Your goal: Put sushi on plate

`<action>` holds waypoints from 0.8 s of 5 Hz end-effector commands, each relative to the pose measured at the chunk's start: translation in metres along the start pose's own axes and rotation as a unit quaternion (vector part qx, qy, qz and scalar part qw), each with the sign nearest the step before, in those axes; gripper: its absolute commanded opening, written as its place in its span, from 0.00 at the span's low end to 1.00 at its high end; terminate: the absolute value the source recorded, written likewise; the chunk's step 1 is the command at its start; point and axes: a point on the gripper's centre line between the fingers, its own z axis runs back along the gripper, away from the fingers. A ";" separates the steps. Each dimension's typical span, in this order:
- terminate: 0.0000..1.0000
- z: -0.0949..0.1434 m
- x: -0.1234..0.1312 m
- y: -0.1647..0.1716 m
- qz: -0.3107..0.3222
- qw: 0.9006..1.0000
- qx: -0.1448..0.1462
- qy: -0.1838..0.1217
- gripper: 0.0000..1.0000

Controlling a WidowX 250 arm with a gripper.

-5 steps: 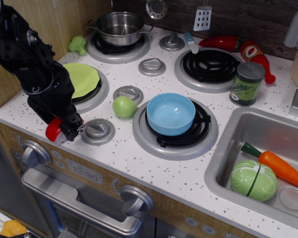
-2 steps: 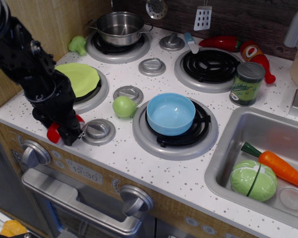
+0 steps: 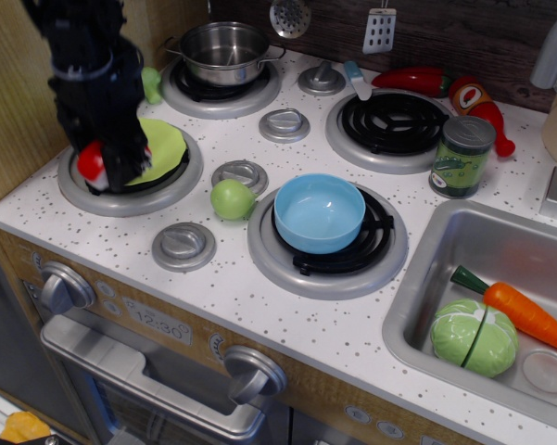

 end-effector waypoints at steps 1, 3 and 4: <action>0.00 0.002 0.025 0.028 -0.027 0.999 0.022 -0.040 0.00; 0.00 -0.024 0.030 0.039 -0.082 0.981 0.076 -0.157 0.00; 0.00 -0.024 0.030 0.039 -0.082 0.981 0.076 -0.157 1.00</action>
